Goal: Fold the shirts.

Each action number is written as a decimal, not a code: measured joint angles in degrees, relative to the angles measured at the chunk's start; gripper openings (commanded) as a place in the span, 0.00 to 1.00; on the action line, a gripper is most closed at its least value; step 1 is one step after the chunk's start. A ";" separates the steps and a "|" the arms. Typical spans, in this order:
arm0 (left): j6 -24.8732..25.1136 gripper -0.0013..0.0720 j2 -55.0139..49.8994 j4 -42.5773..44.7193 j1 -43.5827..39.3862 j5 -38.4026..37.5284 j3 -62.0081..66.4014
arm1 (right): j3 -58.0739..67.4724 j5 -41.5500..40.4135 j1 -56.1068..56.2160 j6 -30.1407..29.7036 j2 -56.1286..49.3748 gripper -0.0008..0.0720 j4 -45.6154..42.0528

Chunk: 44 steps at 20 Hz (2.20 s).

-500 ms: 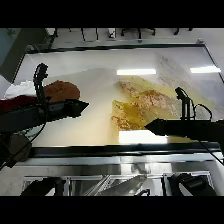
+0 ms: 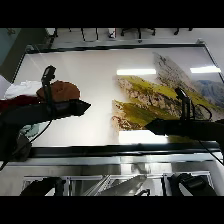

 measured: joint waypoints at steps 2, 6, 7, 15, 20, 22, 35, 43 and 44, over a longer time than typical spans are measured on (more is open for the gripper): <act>0.00 0.04 -2.60 0.02 0.00 -0.07 0.00 | 0.00 0.09 0.00 0.00 -0.04 0.04 -0.02; -0.02 0.04 -9.18 0.00 0.00 -0.09 0.00 | 0.00 0.28 0.00 0.02 -0.04 0.04 0.00; -0.04 0.04 -11.04 0.00 0.00 -0.09 0.00 | 0.00 0.28 0.00 0.02 -0.04 0.04 0.00; -0.70 0.04 -26.64 -3.63 0.94 -9.07 0.98 | 0.00 -0.15 0.00 0.00 -0.02 0.04 0.96; 0.52 0.04 -21.92 1.25 4.94 -6.95 2.62 | 0.00 0.04 0.00 -0.07 -0.04 0.04 1.60; 0.68 0.04 -18.49 6.97 7.34 -5.75 2.82 | 0.00 0.35 0.00 -0.15 -0.07 0.04 1.64; 0.26 0.97 -22.51 26.10 30.27 -5.86 2.93 | 0.00 4.39 -0.02 -0.17 -3.74 0.82 -1.92; 0.68 0.81 -37.18 26.75 33.05 -14.25 9.44 | 0.00 9.66 -0.02 -0.17 -11.32 0.90 -2.80; 0.66 0.45 -38.93 26.73 33.03 -13.16 11.23 | 0.00 10.49 -0.02 -0.17 -11.69 0.90 -2.78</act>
